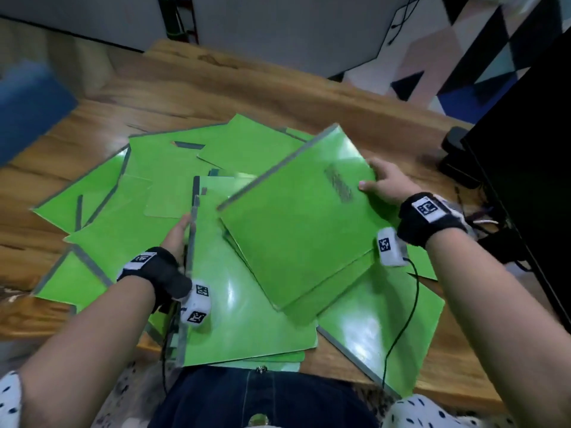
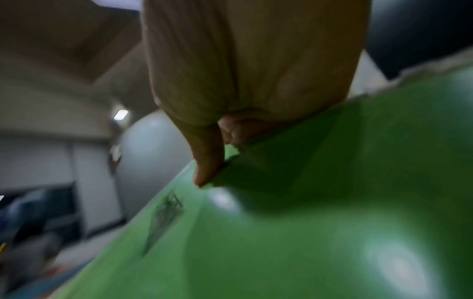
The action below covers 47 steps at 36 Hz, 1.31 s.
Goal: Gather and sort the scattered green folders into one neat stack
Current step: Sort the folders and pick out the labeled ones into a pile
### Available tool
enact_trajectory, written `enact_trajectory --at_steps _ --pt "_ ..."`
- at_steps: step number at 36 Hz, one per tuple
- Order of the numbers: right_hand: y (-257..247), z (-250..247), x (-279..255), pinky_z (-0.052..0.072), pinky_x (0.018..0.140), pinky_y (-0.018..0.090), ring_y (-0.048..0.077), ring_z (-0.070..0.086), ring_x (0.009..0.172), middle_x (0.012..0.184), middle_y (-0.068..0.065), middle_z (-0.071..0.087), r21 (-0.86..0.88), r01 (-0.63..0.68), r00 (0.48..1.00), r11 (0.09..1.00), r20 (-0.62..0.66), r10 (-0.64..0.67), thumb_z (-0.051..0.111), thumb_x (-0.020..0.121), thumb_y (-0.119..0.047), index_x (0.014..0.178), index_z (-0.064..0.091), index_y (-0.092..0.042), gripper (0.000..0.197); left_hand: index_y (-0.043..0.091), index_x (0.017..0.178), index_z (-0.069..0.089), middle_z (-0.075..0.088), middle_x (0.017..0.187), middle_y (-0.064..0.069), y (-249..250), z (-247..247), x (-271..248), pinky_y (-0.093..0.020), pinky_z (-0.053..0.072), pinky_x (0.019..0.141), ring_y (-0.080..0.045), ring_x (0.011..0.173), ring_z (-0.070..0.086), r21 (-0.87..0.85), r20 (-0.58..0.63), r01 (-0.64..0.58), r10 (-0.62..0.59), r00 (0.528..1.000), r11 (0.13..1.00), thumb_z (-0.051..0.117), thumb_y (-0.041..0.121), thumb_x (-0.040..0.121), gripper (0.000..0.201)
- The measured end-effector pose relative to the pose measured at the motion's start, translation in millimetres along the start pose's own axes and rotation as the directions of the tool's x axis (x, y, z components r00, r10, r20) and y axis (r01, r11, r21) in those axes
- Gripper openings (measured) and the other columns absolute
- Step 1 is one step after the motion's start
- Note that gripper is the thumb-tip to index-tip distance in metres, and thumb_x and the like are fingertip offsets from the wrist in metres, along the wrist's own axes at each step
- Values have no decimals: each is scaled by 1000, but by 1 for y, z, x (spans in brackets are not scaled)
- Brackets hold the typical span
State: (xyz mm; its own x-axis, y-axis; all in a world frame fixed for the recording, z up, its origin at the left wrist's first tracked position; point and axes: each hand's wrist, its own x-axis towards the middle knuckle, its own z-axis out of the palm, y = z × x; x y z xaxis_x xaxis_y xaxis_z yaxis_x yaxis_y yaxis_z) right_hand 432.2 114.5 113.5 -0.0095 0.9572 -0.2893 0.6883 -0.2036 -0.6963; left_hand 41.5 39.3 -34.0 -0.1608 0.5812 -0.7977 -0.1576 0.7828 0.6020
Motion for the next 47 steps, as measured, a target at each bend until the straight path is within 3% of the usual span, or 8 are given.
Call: enact_trajectory --at_steps 5,10,19,24,31,40,44,47 --pt "9 48 3 44 90 36 33 55 116 130 19 56 -474 40 995 880 -63 -79 60 91 -18 139 38 -11 54 21 149 25 16 156 -14 4 19 -31 -52 16 114 -34 142 19 190 97 -30 11 995 981 64 79 56 116" --pt "24 76 1 45 97 50 29 53 121 140 9 49 -526 -61 992 849 -128 -8 61 90 -28 143 31 -19 62 -2 139 37 44 138 -20 -4 23 -23 -39 39 89 -35 122 45 453 -74 22 14 997 891 80 45 66 97" --pt "73 112 -54 53 58 26 18 58 64 93 11 65 -132 -581 794 803 123 595 57 88 -52 120 51 3 64 -8 136 37 52 129 -20 2 33 -26 -35 43 79 -34 116 52 594 -161 61 45 986 802 78 33 74 84" --pt "79 144 -62 58 68 37 26 63 88 120 19 57 186 -666 736 722 3 678 81 68 -44 147 15 -2 111 -9 140 29 48 132 -21 1 38 -30 -36 42 78 -35 118 50 594 -211 92 45 976 800 84 23 68 96" --pt "67 155 -65 45 95 42 39 47 122 143 22 30 251 -740 617 623 -113 779 83 68 -38 141 22 -1 102 -5 140 22 43 135 -22 0 42 -39 -42 45 93 -36 122 47 604 -240 92 70 968 792 89 21 59 108" --pt "64 123 -46 28 112 49 27 25 142 156 5 22 581 -276 856 766 -215 471 65 86 -14 150 20 -19 78 14 149 22 27 151 -19 4 32 -51 -53 35 103 -39 133 36 478 -48 31 -9 999 878 55 90 42 135" --pt "51 103 -43 25 115 47 26 29 141 155 11 24 510 -230 940 829 -103 324 68 84 -21 150 19 -9 83 23 151 14 9 158 -12 8 34 -55 -53 14 113 -33 144 13 253 4 -58 59 998 966 38 69 85 84" --pt "47 115 -46 23 114 44 27 23 143 157 9 18 349 -271 957 897 -3 290 63 90 -22 151 14 -10 79 25 151 12 7 159 -10 6 33 -51 -54 12 113 -33 144 11 218 -3 -59 61 998 974 39 66 87 81"
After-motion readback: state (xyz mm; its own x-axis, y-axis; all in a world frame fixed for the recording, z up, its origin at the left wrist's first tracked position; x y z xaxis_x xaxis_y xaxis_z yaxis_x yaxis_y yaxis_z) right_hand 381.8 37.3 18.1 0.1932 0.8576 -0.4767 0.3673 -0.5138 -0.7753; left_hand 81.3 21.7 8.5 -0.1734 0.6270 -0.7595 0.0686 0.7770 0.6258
